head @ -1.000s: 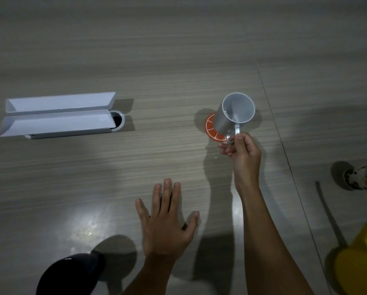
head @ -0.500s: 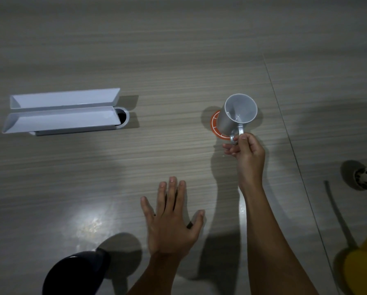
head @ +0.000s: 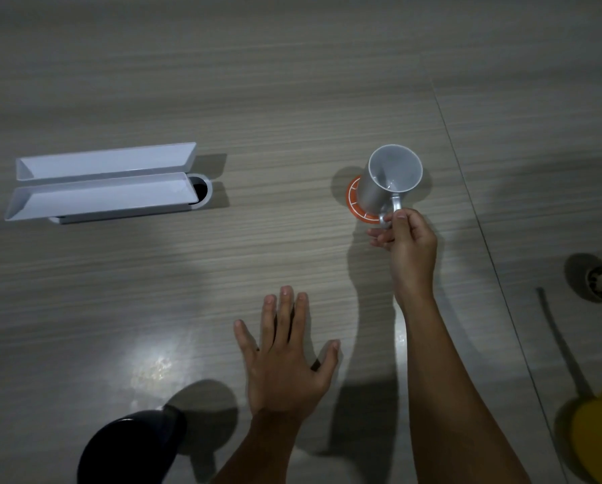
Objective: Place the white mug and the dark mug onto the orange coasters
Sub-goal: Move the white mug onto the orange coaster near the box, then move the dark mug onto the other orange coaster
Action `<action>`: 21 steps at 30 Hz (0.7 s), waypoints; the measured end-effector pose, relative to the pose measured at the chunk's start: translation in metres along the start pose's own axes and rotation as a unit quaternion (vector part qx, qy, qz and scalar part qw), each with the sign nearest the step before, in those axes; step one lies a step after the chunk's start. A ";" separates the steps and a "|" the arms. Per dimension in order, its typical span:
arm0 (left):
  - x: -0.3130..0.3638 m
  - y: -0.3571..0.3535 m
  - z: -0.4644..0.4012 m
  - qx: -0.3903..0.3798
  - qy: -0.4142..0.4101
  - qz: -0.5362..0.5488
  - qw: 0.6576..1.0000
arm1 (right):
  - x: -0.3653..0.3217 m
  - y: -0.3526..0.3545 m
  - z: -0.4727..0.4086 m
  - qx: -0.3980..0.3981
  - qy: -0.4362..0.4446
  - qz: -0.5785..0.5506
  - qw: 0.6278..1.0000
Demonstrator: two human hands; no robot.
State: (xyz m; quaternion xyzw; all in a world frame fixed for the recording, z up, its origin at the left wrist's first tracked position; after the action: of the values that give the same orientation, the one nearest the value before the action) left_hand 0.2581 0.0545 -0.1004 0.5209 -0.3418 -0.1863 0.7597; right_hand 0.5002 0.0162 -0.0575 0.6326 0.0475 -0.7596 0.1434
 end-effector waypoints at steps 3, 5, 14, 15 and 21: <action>0.000 -0.001 0.000 -0.006 -0.001 -0.013 1.000 | 0.004 0.000 0.005 -0.006 -0.011 -0.012 1.000; 0.000 0.001 0.001 -0.004 -0.002 -0.018 1.000 | 0.006 0.006 0.016 0.008 -0.017 -0.026 0.999; -0.004 0.010 0.012 0.013 -0.035 -0.006 0.999 | 0.041 0.051 0.152 -0.011 -0.073 0.103 0.992; -0.009 0.009 0.020 0.010 -0.051 0.000 0.999 | 0.041 0.055 0.172 -0.025 -0.057 0.140 0.988; -0.051 -0.004 0.125 -0.002 -0.105 0.011 0.994 | 0.075 0.068 0.277 -0.132 0.071 0.303 0.941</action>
State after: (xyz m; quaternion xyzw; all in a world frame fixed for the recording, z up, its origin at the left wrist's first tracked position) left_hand 0.1334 0.0025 -0.0929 0.4936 -0.4247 -0.2320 0.7226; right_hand 0.2452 -0.1304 -0.0689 0.6451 -0.0363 -0.6201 0.4450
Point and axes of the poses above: each hand's wrist, its own z-axis away from the middle knuckle, its own y-axis out of the back of the hand, x = y × z, the point moved 4 cm from there along -z, towards the middle knuckle
